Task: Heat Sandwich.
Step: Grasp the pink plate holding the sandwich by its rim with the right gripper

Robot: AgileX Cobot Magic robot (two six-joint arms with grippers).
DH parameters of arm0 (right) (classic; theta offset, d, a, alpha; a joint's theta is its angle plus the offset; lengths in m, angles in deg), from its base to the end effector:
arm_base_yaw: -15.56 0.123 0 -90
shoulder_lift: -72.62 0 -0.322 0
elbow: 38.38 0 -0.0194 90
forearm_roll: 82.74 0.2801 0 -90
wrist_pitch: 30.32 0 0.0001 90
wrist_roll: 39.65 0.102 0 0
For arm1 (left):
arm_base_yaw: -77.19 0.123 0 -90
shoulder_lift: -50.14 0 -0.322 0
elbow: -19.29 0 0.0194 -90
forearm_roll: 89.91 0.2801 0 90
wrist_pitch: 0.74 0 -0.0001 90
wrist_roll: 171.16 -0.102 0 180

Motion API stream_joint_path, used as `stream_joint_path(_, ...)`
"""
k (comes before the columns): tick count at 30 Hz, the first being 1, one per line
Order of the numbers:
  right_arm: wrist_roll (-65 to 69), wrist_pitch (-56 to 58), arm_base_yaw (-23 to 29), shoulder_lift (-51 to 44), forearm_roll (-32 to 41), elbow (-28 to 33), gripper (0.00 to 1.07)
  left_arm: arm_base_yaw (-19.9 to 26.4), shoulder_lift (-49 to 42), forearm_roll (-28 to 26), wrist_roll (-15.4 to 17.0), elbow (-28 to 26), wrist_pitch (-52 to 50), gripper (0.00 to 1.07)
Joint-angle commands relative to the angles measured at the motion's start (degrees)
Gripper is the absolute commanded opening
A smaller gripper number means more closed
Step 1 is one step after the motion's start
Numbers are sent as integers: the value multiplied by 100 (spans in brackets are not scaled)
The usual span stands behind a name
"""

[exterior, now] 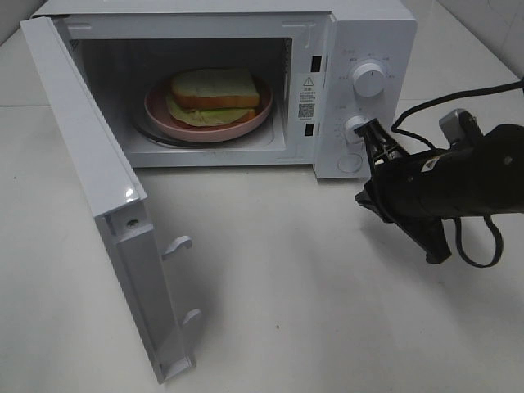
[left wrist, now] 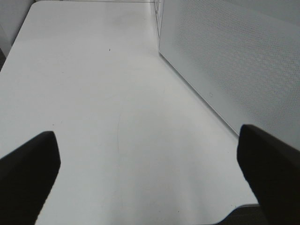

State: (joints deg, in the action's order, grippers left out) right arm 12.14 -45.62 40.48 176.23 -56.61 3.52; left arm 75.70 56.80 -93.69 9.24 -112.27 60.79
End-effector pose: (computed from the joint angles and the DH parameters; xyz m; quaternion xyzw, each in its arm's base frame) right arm 0.3006 0.1266 0.1486 0.4221 0.8076 0.2840 0.2982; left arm -0.0103 -0.0056 0.2909 0.0099 0.8504 -0.0416 0.5243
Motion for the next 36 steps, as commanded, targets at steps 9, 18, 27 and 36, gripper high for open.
stream_joint_path(9, -4102, 1289, -29, -1117, -69, 0, 6, 17, -92, -11, 17, 6, -17, 98)
stream_joint_path(18, -5695, 2447, -29, -1977, -516, 0, 10, 17, -92, -11, 17, 6, -17, 98)
stream_joint_path(27, -5758, 3518, -29, -2888, -1524, 0, 28, 17, -92, -11, 17, 6, -17, 98)
stream_joint_path(36, -5752, 4332, -29, -3524, -1845, 0, 68, 17, -92, -11, 17, 6, -17, 98)
